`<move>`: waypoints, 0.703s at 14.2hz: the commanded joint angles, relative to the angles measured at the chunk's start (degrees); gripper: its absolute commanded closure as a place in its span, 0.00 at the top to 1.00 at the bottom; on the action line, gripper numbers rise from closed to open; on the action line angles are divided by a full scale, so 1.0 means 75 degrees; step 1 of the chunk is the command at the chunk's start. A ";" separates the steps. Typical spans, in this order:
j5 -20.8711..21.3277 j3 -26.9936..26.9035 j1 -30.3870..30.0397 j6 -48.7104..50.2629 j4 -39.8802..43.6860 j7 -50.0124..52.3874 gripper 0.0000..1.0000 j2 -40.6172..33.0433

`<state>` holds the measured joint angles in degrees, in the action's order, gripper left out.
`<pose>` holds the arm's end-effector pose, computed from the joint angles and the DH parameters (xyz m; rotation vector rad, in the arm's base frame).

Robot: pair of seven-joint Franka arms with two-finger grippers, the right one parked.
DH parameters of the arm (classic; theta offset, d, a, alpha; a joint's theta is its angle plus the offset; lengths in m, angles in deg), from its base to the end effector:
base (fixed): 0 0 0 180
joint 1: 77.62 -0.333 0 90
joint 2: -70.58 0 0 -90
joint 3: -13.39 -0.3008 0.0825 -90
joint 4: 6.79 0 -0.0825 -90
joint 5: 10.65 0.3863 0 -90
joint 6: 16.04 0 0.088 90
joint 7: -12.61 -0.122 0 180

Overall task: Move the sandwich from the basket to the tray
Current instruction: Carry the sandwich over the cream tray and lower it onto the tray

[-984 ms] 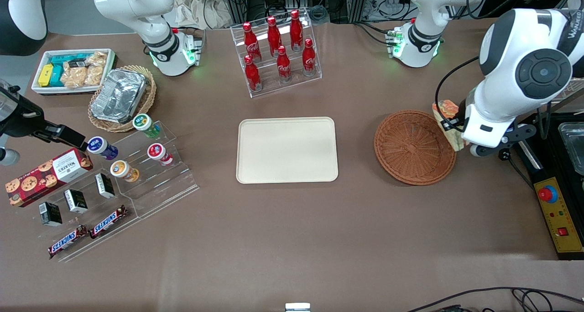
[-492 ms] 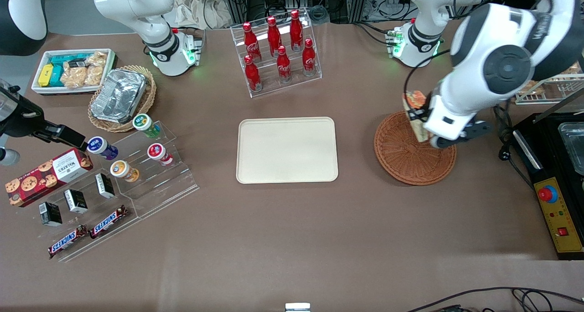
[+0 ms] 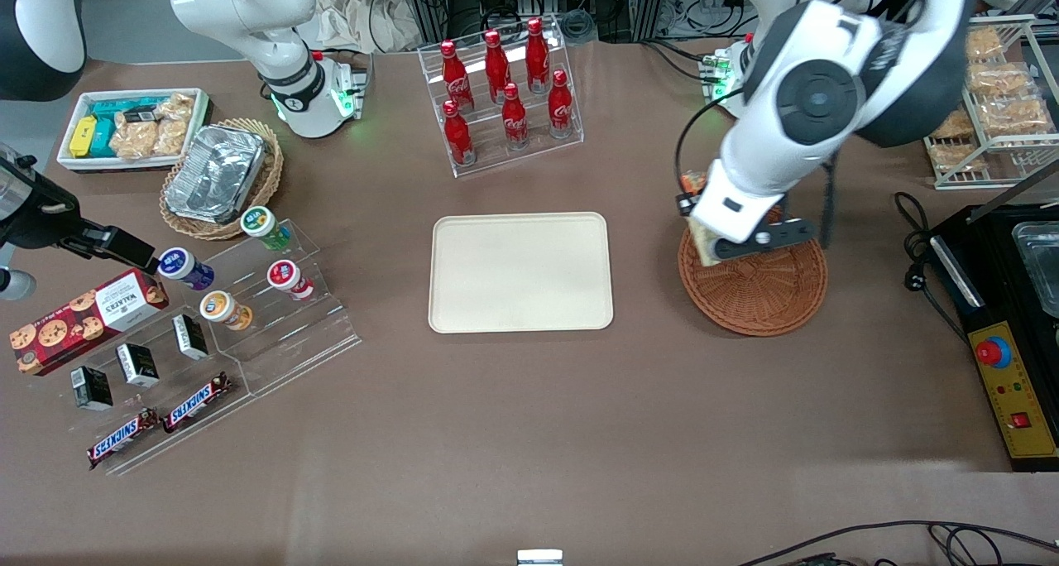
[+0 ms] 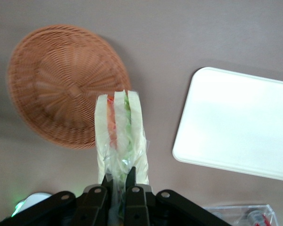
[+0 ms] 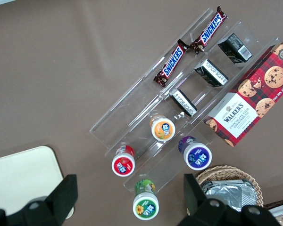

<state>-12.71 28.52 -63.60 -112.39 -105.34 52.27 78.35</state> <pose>0.5085 -0.2816 0.4580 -3.0778 -0.2929 0.2786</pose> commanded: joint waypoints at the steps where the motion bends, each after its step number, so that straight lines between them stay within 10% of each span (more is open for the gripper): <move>1: -0.0054 -0.0050 0.0553 -0.1247 -0.0757 0.0463 0.00 0.0171; 10: -0.0042 -0.0050 0.1669 -0.3675 -0.0899 0.0570 0.00 0.1880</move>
<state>-12.99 28.73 -52.02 -137.61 -112.62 56.04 90.14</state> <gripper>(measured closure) 0.877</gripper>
